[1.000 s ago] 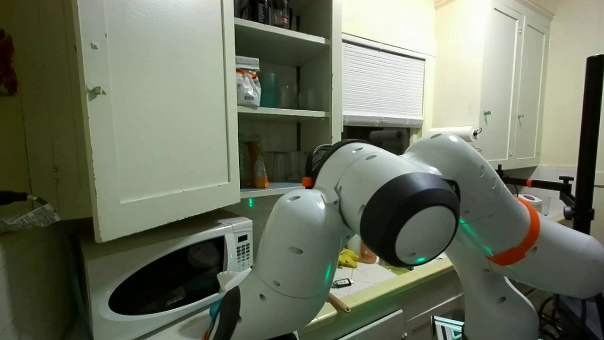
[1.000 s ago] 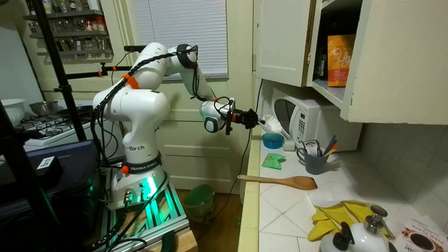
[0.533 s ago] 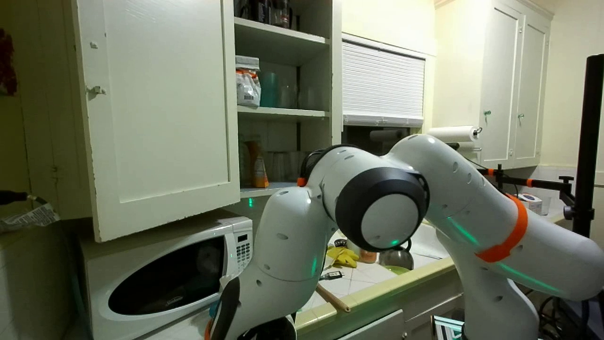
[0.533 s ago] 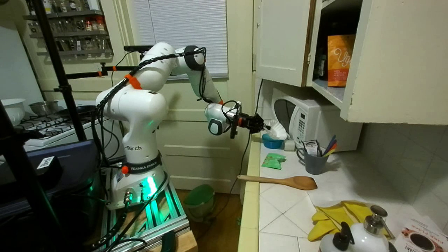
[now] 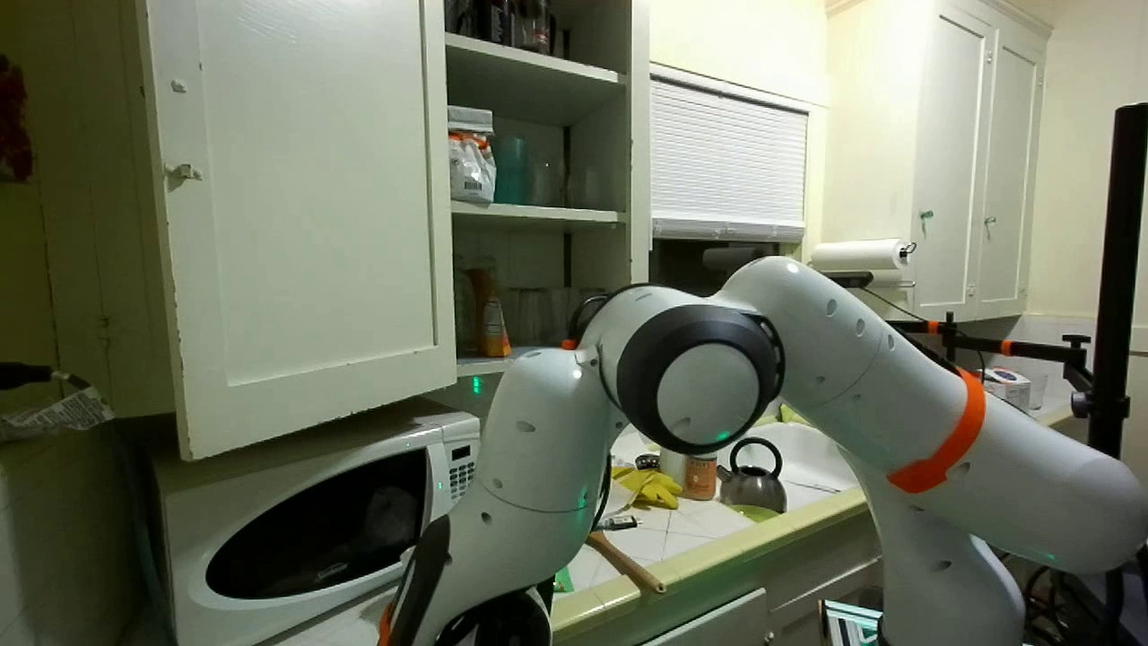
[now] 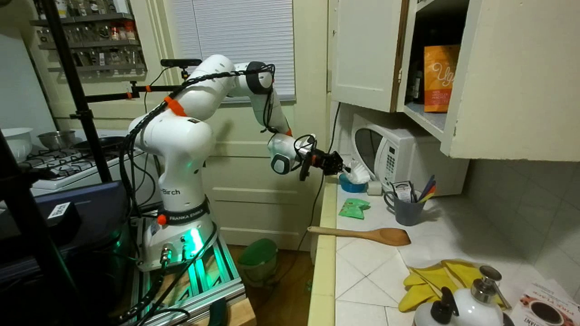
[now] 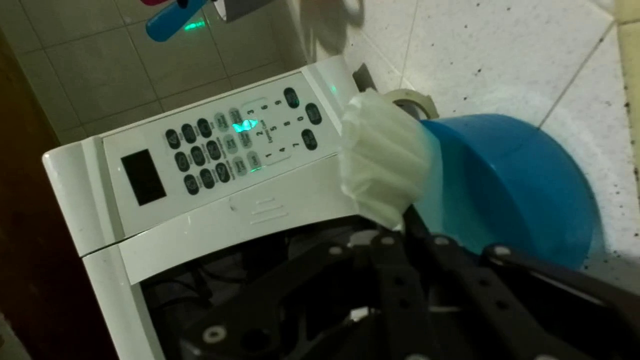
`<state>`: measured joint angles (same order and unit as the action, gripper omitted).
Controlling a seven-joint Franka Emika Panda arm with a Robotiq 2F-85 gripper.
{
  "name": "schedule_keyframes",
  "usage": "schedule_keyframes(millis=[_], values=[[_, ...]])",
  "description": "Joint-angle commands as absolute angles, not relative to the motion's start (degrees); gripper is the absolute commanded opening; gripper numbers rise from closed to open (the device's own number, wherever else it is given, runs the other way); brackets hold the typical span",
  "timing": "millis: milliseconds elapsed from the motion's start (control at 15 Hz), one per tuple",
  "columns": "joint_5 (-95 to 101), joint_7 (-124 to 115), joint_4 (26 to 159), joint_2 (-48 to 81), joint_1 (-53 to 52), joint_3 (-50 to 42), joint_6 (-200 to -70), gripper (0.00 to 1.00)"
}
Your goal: Put the cupcake liner in the blue bowl
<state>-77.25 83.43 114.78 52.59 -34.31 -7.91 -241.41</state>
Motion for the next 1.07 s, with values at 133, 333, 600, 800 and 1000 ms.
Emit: schedule_keyframes(millis=[133, 333, 600, 800, 1000], values=[[-77.5, 88.9, 113.9, 51.3, -30.6, -2.9, -244.3, 0.54], [-75.3, 85.1, 115.5, 48.6, -29.5, -0.3, -244.3, 0.76], [-74.3, 79.1, 117.0, 44.5, -30.6, -0.4, -243.1, 1.0], [-70.8, 74.5, 118.7, 41.5, -30.1, 0.4, -243.1, 1.0], [-66.5, 66.0, 121.6, 38.0, -29.7, 1.5, -243.0, 1.0]])
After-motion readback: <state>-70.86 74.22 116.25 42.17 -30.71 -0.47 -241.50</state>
